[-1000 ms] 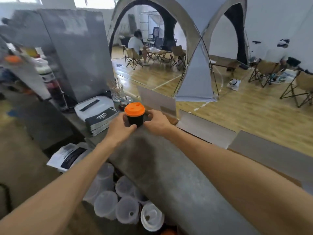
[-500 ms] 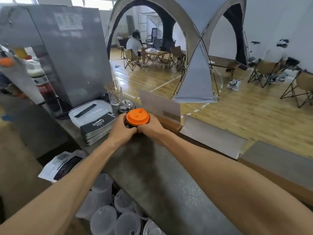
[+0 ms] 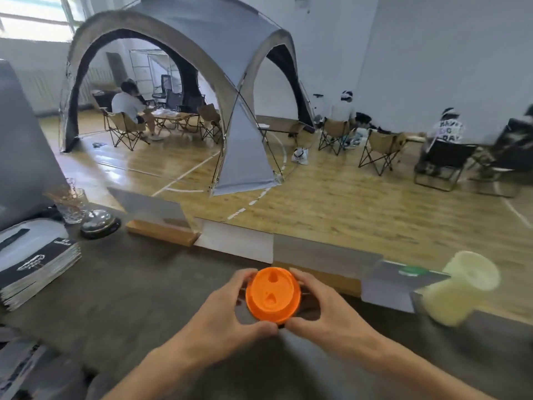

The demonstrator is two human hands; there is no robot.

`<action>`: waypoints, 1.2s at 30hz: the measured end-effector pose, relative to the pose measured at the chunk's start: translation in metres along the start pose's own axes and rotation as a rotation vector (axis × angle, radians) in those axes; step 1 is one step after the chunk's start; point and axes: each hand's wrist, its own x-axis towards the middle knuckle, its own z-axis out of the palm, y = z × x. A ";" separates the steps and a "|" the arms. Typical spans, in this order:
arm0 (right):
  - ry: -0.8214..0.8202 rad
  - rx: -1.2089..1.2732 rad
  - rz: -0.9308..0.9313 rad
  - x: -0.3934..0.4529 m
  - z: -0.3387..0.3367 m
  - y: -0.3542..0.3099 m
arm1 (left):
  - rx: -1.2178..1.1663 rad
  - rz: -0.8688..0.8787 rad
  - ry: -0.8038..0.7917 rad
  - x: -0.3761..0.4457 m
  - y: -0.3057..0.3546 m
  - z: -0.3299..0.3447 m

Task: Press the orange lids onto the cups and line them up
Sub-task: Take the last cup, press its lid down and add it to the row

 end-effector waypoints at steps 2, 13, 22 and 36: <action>0.057 0.007 0.069 -0.042 -0.032 0.020 | -0.014 0.059 -0.087 0.013 0.023 0.044; 0.240 0.053 0.321 -0.196 -0.147 0.116 | -0.045 0.250 -0.357 0.057 0.132 0.224; 0.300 0.287 0.436 -0.211 -0.166 0.139 | -0.013 0.190 -0.436 0.060 0.142 0.266; 0.183 0.176 0.678 -0.162 -0.208 0.143 | -0.075 0.143 -0.403 0.057 0.145 0.281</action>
